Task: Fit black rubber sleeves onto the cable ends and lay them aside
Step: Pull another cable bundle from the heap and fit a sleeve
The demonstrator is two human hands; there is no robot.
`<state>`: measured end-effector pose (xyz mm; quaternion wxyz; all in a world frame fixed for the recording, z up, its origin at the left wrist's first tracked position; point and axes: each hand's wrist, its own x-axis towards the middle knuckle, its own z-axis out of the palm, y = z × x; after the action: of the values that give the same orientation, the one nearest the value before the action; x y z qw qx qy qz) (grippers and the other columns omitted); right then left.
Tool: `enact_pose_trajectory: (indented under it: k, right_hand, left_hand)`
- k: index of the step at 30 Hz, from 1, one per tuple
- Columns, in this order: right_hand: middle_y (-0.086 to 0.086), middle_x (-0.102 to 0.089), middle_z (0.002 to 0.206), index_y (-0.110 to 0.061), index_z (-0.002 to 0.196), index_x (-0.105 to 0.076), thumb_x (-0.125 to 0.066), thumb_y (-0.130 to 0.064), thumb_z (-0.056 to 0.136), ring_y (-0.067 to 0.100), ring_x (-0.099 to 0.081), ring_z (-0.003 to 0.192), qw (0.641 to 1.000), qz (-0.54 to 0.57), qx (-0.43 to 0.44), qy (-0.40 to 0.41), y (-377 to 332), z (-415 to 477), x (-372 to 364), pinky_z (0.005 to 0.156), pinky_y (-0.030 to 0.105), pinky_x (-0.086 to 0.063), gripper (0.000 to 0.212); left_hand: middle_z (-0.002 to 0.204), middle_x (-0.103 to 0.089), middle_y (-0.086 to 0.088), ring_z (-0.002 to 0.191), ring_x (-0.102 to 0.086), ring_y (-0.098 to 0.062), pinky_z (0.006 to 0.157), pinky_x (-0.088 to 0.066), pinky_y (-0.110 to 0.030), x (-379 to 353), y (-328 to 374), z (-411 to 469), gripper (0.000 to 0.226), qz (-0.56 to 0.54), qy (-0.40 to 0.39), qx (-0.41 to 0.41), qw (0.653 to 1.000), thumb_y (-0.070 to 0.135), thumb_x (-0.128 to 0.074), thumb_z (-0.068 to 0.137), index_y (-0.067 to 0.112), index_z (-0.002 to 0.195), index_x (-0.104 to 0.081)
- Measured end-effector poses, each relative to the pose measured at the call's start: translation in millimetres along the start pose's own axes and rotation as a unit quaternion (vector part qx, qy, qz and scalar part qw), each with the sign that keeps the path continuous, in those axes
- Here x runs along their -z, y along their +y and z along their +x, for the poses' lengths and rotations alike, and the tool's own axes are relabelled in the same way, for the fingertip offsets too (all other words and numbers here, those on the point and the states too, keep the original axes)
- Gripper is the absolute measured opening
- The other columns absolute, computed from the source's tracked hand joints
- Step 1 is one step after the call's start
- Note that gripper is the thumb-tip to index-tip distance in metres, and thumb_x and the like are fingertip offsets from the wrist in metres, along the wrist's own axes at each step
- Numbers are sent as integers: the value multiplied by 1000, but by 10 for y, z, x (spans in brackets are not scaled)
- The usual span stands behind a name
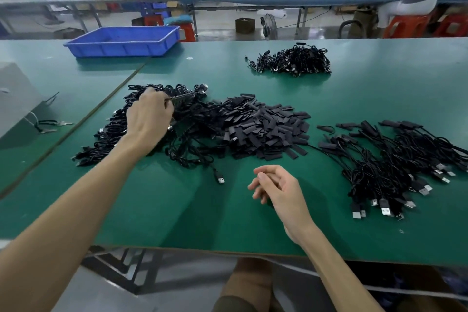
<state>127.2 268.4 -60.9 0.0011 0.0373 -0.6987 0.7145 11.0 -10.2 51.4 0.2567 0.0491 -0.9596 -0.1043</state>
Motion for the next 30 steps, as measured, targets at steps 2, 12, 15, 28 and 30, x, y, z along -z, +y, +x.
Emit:
enact_pose_trajectory:
  k: [2,12,15,28,30]
  right_hand:
    - [10,-76,87,-9,109,-65,-54,-8,106,16,-67,70,1000,0,1,1,-2,-1,4,61,24,-51,12]
    - [9,-76,85,-9,109,-65,-53,-4,105,17,-67,68,1000,-3,-5,9,-5,-8,-9,59,24,-50,13]
    - [9,-76,84,-8,109,-64,-53,-4,106,17,-66,67,1000,5,-9,13,-18,-2,-14,59,24,-50,12]
    - [14,-75,87,-1,104,-66,-57,-16,103,18,-71,68,996,87,-12,34,-88,-2,-21,60,23,-52,17]
    - [10,-75,86,-2,104,-69,-53,-9,104,17,-73,73,991,126,-34,33,-61,-6,-10,65,27,-56,18]
  left_hand:
    - [98,-57,-14,64,-52,-28,62,-46,-44,127,95,48,31,-4,28,-16,999,20,-47,105,-1,88,-62]
    - [110,-51,-18,65,-47,-32,60,-35,-42,780,420,-33,32,0,184,-59,981,25,-39,108,0,98,-56]
    - [105,-50,-13,72,-45,-28,67,-31,-35,874,462,-122,31,-75,203,-50,975,25,-42,106,0,98,-58]
    - [72,-67,-5,50,-56,-17,42,-46,-25,978,662,-577,12,-554,-122,35,823,18,-69,96,16,85,-74]
    - [81,-69,-10,59,-59,-19,50,-51,-23,893,629,-613,13,-562,-193,29,804,19,-70,94,15,85,-77]
